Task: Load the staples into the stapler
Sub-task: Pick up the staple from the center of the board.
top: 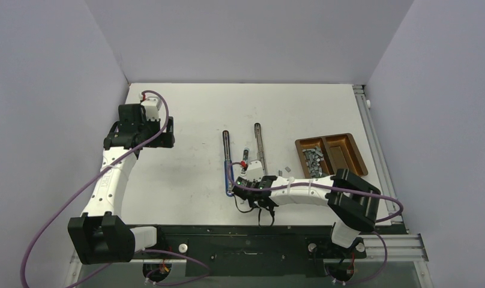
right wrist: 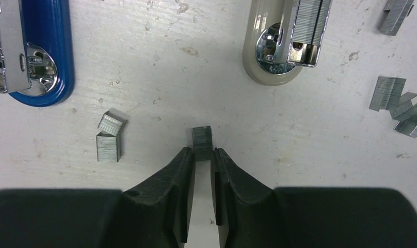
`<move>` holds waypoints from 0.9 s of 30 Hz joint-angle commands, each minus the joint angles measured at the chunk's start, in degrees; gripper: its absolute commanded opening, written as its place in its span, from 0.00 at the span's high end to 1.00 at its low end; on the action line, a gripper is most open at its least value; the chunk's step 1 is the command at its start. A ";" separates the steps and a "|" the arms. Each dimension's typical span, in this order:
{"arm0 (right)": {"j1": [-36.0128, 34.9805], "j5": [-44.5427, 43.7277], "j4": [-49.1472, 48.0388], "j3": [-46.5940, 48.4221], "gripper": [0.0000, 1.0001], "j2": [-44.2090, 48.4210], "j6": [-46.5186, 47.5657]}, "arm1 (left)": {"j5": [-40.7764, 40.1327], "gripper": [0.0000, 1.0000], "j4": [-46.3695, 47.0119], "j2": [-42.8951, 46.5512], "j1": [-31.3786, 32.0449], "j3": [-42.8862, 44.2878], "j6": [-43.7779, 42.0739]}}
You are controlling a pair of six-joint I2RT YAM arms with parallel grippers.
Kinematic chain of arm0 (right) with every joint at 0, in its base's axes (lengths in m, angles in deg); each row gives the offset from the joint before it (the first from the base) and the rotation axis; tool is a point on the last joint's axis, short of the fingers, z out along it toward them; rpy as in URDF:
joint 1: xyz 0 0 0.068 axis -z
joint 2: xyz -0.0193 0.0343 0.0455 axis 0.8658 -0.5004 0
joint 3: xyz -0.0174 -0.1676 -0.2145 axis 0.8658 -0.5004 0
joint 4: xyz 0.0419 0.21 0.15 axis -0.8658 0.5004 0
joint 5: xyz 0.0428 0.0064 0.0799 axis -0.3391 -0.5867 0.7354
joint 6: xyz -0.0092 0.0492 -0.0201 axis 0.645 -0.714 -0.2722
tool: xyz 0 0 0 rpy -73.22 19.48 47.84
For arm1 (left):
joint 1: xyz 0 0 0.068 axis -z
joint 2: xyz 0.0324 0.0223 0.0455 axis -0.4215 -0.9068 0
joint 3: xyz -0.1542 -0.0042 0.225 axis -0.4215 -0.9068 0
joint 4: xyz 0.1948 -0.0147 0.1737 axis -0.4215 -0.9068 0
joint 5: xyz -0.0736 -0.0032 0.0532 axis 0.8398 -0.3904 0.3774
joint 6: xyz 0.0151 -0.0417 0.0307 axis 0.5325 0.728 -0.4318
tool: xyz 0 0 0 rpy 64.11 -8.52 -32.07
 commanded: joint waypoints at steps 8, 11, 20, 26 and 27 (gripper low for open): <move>0.08 0.69 -2.30 -1.29 0.91 3.54 1.34 | 3.28 0.04 1.23 2.67 -0.22 2.35 -1.05; 1.62 0.66 -1.00 1.49 0.91 5.55 4.31 | 8.32 0.04 2.50 4.84 -0.22 1.98 -3.67; 8.66 17.24 -4.85 12.57 0.91 12.15 14.25 | 27.86 0.04 3.72 13.94 1.33 -0.62 -29.84; 14.71 37.92 -15.06 15.36 0.91 13.83 15.42 | 26.92 0.04 21.23 30.45 15.28 -18.69 -54.68; 16.07 41.81 -17.64 15.06 0.91 14.09 14.63 | 26.80 0.04 25.22 32.90 17.29 -22.04 -59.00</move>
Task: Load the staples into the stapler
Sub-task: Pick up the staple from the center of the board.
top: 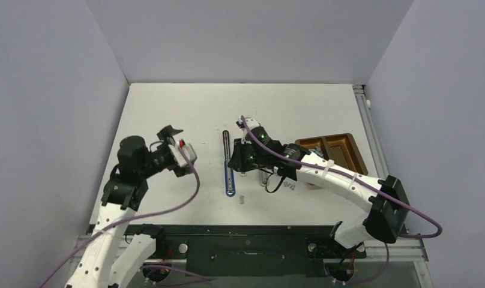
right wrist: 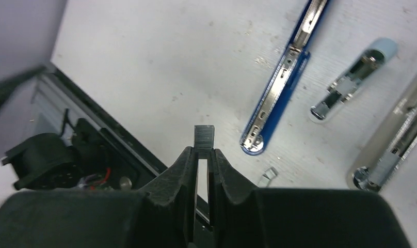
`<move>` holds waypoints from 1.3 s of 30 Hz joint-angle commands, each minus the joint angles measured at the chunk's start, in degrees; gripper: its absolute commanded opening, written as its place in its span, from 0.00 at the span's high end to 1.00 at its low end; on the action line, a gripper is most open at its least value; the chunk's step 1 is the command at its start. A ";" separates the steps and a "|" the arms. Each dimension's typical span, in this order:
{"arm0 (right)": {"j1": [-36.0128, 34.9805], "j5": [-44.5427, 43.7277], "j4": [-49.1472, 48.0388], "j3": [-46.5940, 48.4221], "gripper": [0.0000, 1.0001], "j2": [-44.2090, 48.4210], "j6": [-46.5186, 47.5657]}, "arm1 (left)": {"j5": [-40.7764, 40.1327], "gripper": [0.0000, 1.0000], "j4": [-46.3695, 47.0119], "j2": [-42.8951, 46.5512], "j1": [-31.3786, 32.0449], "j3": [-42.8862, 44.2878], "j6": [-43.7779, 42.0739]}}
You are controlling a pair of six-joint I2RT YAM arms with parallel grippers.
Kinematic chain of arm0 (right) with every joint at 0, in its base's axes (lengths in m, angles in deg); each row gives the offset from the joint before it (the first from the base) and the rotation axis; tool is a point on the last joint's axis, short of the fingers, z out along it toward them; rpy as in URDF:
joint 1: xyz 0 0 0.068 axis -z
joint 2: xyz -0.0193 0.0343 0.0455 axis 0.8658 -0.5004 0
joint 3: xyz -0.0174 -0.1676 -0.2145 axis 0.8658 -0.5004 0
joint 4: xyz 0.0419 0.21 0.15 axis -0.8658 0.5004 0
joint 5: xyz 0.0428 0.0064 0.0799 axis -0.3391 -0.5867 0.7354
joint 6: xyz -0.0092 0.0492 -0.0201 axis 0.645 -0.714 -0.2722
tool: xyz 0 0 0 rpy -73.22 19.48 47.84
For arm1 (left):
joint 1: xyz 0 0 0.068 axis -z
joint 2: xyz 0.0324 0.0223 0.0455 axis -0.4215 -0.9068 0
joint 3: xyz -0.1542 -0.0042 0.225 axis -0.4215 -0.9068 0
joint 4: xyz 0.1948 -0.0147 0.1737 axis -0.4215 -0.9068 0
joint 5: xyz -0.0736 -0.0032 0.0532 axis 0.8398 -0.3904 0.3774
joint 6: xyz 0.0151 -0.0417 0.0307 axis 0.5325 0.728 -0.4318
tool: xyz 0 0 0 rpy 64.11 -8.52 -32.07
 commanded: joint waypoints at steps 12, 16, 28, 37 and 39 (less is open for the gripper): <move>10.35 45.46 -31.15 -4.40 0.91 0.31 -10.13 | 12.09 0.02 43.72 11.71 10.15 -26.45 -42.44; 10.35 47.94 -38.64 -6.55 0.91 -0.97 -15.14 | 15.41 0.10 44.16 10.34 10.17 -25.84 -45.65; 10.33 50.86 -56.95 -9.54 0.91 -5.88 -27.66 | 19.31 0.34 32.58 13.67 10.17 -23.80 -54.20; 10.36 50.87 -61.41 -9.62 0.91 -8.10 -30.68 | 19.03 0.49 29.00 15.24 10.17 -23.36 -54.77; 10.34 50.87 -62.37 -9.83 0.91 -8.40 -31.39 | 18.98 0.50 28.71 15.37 10.17 -23.36 -54.87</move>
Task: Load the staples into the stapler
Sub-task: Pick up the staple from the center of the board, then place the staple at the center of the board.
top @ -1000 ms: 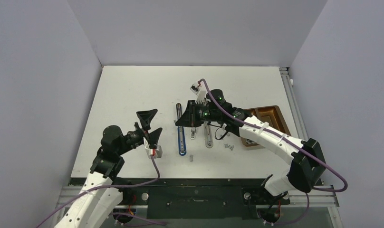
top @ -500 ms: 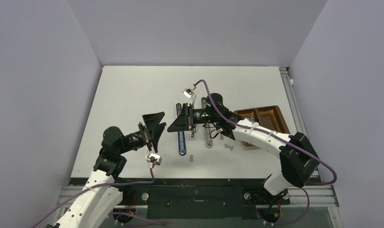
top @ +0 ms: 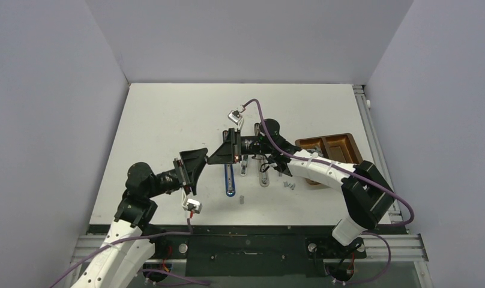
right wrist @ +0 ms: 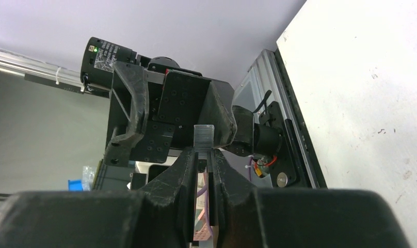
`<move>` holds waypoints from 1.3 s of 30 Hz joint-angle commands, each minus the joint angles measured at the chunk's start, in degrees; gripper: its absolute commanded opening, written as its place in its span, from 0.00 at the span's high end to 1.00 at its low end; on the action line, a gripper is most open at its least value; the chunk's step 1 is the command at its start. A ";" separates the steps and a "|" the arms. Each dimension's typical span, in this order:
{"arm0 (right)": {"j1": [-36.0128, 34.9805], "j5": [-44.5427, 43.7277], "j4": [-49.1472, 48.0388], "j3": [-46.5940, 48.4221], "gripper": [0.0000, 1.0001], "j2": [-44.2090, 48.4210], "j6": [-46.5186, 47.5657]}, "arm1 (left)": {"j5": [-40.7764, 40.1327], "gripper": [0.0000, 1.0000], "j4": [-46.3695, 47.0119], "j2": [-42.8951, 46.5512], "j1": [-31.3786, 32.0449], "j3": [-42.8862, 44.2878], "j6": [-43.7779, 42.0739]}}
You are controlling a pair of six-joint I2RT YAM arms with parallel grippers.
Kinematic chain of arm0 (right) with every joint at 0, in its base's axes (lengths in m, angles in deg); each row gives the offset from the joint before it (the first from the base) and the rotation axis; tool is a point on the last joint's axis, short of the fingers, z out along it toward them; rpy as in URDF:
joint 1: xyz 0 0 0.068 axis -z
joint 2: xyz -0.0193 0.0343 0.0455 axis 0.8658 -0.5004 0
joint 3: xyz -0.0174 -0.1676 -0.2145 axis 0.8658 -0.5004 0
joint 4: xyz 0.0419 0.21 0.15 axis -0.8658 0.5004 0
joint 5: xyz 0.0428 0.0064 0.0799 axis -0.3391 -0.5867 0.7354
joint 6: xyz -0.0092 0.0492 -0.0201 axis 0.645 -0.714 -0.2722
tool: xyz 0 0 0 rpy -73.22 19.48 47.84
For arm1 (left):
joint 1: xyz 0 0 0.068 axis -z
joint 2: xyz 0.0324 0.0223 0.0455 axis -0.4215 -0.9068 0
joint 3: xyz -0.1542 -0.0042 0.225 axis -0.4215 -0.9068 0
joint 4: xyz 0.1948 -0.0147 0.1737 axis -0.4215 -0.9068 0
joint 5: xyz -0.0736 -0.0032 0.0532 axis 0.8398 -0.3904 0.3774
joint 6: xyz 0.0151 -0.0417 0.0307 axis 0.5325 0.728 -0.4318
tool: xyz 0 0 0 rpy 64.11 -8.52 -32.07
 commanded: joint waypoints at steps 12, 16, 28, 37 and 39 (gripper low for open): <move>0.19 0.22 -7.88 -0.56 0.91 -1.42 -2.40 | 1.62 0.71 -4.21 0.33 0.13 3.36 -1.21; 0.06 0.21 -7.65 -0.51 0.91 -1.61 -2.28 | 1.55 0.81 -4.38 0.05 0.13 3.61 -1.19; 1.87 -0.87 5.40 0.63 0.53 0.57 5.97 | 0.97 0.93 -19.31 -2.31 0.13 6.68 -9.76; 8.06 -11.57 35.01 -2.14 0.43 14.43 24.03 | -3.20 0.93 -50.15 -14.86 0.43 9.72 -40.26; 8.67 -14.04 37.54 -2.71 0.43 16.99 24.85 | -5.85 0.93 -55.62 -19.66 0.72 10.15 -48.89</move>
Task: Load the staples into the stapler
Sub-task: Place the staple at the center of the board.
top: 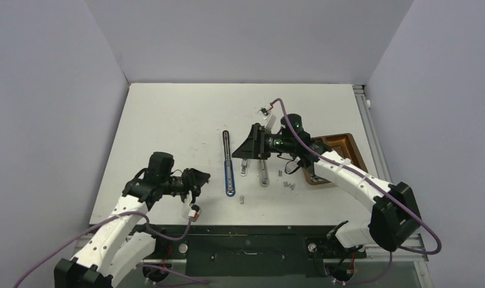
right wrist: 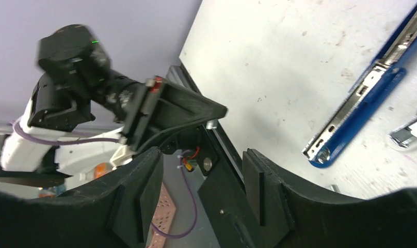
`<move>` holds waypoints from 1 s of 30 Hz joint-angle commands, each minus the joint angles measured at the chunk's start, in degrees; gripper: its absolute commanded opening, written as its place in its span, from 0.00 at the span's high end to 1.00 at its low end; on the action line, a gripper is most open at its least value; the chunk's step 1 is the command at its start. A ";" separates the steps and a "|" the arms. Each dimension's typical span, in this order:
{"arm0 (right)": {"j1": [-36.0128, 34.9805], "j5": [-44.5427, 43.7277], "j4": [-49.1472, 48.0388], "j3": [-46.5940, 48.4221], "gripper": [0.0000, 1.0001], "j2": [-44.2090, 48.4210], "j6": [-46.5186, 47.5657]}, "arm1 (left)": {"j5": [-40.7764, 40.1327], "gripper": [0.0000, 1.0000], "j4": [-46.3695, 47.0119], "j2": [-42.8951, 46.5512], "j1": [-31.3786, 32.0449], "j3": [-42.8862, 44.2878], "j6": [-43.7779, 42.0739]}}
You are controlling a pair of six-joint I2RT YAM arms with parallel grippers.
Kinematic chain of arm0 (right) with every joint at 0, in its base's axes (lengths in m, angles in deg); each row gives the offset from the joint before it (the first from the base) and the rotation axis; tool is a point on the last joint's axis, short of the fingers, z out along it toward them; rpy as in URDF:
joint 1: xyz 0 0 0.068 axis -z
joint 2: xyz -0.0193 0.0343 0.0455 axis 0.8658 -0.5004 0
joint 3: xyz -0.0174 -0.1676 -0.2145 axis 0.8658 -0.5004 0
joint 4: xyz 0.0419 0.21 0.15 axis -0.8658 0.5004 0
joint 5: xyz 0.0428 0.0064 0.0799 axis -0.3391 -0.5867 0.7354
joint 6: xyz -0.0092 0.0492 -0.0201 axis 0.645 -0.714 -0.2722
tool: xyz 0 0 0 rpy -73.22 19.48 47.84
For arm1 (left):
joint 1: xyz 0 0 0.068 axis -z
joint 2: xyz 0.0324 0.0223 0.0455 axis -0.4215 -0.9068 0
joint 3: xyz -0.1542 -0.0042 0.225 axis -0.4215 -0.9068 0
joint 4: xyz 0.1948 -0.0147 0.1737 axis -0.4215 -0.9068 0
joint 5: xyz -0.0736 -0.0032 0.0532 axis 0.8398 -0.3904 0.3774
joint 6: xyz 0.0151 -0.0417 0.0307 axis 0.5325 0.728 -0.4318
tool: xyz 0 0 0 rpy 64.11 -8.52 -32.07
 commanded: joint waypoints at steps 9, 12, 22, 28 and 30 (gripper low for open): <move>1.70 -11.30 13.31 -2.77 0.43 13.05 7.38 | -19.39 0.93 -17.61 -25.74 8.32 6.17 -37.99; 2.23 -11.38 13.41 -3.26 0.44 14.22 7.20 | -24.87 0.92 -16.50 -30.94 10.38 8.60 -37.99; 3.93 -8.91 11.54 -4.71 0.44 14.02 6.59 | -36.77 0.86 -12.55 -38.26 14.78 11.60 -37.90; 5.24 -8.15 11.22 -5.45 0.44 14.48 6.46 | -39.37 0.75 -13.70 -39.41 17.30 11.57 -37.86; 5.56 -7.80 11.11 -5.64 0.44 14.75 6.42 | -39.79 0.74 -13.64 -39.66 17.83 11.33 -37.82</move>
